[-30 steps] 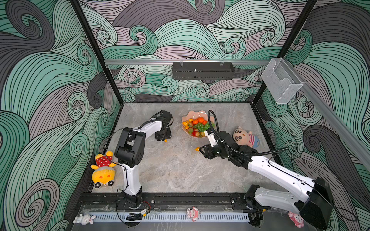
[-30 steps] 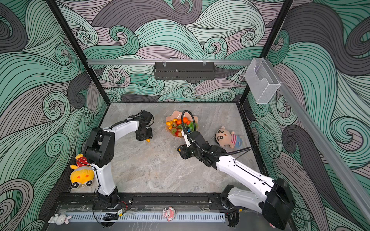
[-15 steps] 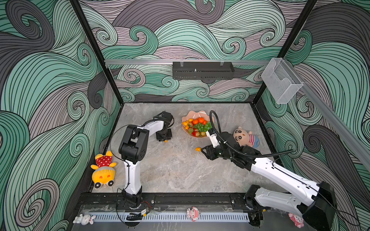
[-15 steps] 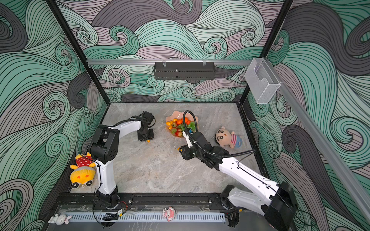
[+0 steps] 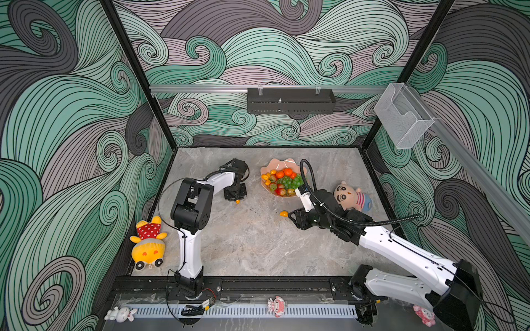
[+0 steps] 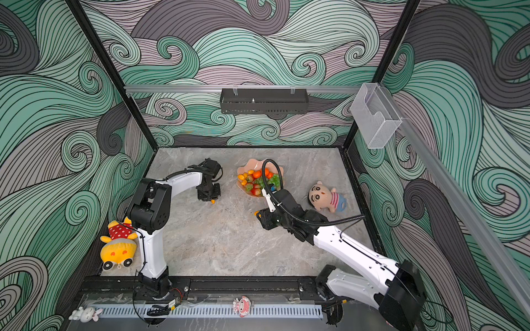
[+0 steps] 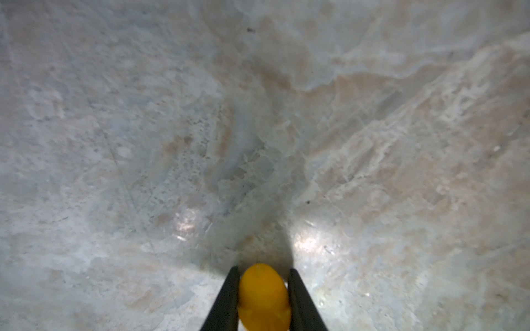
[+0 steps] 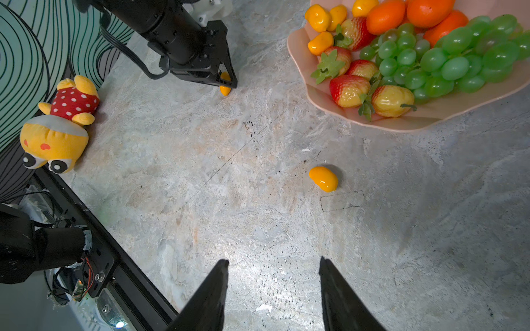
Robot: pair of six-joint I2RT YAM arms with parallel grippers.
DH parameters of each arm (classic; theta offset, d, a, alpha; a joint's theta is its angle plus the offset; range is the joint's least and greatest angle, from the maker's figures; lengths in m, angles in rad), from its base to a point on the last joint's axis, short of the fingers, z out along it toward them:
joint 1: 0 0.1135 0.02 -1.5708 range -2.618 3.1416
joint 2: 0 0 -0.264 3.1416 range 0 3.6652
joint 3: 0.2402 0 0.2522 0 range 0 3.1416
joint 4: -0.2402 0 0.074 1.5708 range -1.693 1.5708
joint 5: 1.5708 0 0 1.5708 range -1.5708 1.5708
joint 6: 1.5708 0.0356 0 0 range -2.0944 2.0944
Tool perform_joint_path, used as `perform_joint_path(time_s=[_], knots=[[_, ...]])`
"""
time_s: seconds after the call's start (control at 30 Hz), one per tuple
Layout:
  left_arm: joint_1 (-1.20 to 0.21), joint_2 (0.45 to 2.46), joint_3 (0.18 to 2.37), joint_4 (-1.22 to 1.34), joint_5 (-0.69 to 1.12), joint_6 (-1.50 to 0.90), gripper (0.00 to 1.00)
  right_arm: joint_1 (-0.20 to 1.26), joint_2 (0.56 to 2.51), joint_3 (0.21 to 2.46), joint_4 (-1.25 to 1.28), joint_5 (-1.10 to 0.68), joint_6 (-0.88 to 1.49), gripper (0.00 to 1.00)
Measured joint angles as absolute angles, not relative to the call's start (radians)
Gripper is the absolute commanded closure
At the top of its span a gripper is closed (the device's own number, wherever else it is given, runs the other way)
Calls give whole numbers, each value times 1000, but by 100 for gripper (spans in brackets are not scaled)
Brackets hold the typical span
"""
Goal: Arrange fruit in a fruit bowl
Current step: Pick up the fruit from the center of the table.
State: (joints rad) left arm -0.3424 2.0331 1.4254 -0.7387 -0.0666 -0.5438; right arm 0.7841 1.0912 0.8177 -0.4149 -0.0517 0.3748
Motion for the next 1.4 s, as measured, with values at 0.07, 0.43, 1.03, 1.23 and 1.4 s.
perform_joint_path(time_s=[0.07, 0.43, 1.03, 1.23, 1.4], knots=[[-342, 2033, 1425, -739, -67, -543, 77, 784, 1091, 807, -416, -49, 375, 49], [-387, 1998, 1481, -797, -42, -542, 78, 682, 1092, 801, -415, -27, 388, 49], [-475, 2087, 1939, -875, 13, -501, 79, 500, 1148, 797, -348, -161, 434, 49], [-475, 2212, 2073, -882, 30, -469, 79, 476, 1151, 757, -307, -204, 461, 49], [-477, 2296, 2193, -884, 44, -434, 79, 464, 1146, 733, -300, -218, 469, 49]])
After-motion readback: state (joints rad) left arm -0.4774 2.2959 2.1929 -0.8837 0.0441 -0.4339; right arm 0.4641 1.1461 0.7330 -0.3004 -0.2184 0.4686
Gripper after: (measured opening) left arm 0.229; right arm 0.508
